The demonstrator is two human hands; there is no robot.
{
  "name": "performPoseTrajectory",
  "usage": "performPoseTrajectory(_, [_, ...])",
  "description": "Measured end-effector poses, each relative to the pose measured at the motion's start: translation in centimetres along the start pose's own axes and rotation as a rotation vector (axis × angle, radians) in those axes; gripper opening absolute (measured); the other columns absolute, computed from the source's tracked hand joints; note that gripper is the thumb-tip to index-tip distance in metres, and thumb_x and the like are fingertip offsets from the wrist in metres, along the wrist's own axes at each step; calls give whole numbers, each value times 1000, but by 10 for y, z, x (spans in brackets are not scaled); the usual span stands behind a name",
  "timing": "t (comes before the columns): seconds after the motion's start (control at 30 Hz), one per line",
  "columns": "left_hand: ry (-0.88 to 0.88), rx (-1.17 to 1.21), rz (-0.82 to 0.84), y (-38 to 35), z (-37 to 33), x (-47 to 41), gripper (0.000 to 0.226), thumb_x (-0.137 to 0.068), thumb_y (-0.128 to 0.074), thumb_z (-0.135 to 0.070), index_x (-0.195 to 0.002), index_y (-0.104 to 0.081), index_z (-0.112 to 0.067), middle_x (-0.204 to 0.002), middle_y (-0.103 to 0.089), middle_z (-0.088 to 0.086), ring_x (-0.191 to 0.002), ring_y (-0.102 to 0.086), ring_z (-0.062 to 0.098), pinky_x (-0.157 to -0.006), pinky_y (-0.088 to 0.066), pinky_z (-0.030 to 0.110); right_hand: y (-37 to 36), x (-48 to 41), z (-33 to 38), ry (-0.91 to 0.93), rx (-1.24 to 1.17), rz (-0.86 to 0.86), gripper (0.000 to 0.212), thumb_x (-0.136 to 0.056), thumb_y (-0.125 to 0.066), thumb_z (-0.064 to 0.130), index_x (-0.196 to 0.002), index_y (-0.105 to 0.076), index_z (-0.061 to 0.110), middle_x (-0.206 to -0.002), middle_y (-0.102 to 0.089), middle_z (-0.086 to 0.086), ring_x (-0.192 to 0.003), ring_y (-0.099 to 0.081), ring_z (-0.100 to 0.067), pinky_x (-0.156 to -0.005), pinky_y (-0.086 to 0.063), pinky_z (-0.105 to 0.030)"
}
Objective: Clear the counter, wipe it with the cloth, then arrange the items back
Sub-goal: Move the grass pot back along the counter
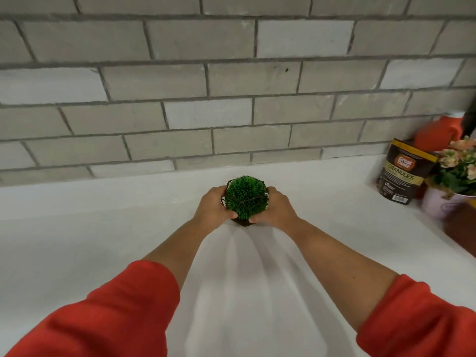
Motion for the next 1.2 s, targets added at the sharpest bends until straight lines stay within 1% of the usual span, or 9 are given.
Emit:
performPoseTrajectory(0.37, [-31, 35, 5, -12, 8, -26, 66, -71, -76, 0, -131, -50, -13, -124, -51, 11, -87, -56, 21, -77, -42, 24, -5, -21, -10, -23, 51, -18, 81, -58, -87, 19, -125, -44, 3, -121, -57, -11, -113, -55, -25, -88, -49, -30])
performPoseTrajectory(0.53, [-48, 32, 14, -18, 7, -31, 69, -71, -76, -1, -133, -47, -13, -123, -50, 8, -85, -53, 17, -65, -39, 11, -2, -25, -15, -48, 56, -2, 78, -58, -86, 19, -123, -46, 3, -119, -58, -11, -111, -56, -24, -81, -48, -26])
performPoseTrajectory(0.57, [-48, 35, 11, -19, 7, -31, 69, -71, -76, -2, -133, -47, -14, -123, -50, 8, -87, -54, 19, -67, -41, 12, -2, -25, -15, -50, 60, 3, 77, -59, -86, 19, -123, -46, 3, -118, -58, -10, -110, -56, -24, -79, -47, -24])
performPoseTrajectory(0.63, [-42, 34, 4, -21, 8, -31, 69, -72, -76, -4, -133, -47, -15, -123, -50, 9, -95, -58, 27, -81, -47, 26, -3, -26, -15, -48, 71, 14, 78, -59, -85, 20, -124, -45, 4, -119, -58, -10, -111, -55, -23, -79, -45, -23])
performPoseTrajectory(0.73, [-31, 5, 8, -24, 8, -29, 72, -74, -74, -7, -137, -41, -16, -126, -48, 10, -102, -58, 31, -93, -47, 38, -3, -24, -13, -45, 97, 34, 81, -62, -85, 22, -128, -41, 5, -123, -55, -10, -114, -53, -25, -85, -46, -27])
performPoseTrajectory(0.8, [-27, -33, 16, -25, 7, -26, 76, -78, -72, -9, -143, -32, -16, -132, -43, 10, -110, -54, 29, -97, -45, 38, -3, -21, -14, -52, 125, 65, 80, -63, -83, 24, -127, -38, 7, -123, -52, -12, -114, -52, -26, -88, -48, -32])
performPoseTrajectory(0.93, [-1, -209, -47, -23, -4, -18, 87, -80, -63, -9, -149, -10, -15, -144, -26, 7, -128, -32, 26, -104, -38, 36, 7, -10, -19, -90, 198, 104, 79, -71, -76, 25, -133, -30, 8, -127, -44, -13, -117, -49, -29, -87, -48, -36])
performPoseTrajectory(1.03, [-21, -215, -109, -22, -24, -11, 82, -79, -59, -7, -148, -16, -19, -140, -27, 7, -125, -31, 25, -101, -39, 35, 21, 2, -23, -114, 247, 86, 80, -77, -70, 23, -142, -24, 8, -135, -42, -12, -122, -46, -27, -91, -46, -34])
performPoseTrajectory(1.2, [-127, -189, -105, -38, -64, 1, 69, -81, -56, -8, -144, -28, -18, -137, -31, 8, -125, -33, 26, -105, -33, 33, 55, 31, -30, -156, 192, 29, 65, -82, -64, 18, -141, -36, 14, -130, -52, -6, -116, -52, -21, -88, -46, -30])
Point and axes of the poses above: each hand's wrist, its own x-axis away from the middle knuckle, its own y-axis out of the back of the hand, z = x × y, the point moved 5 cm from there along -x, towards the middle knuckle
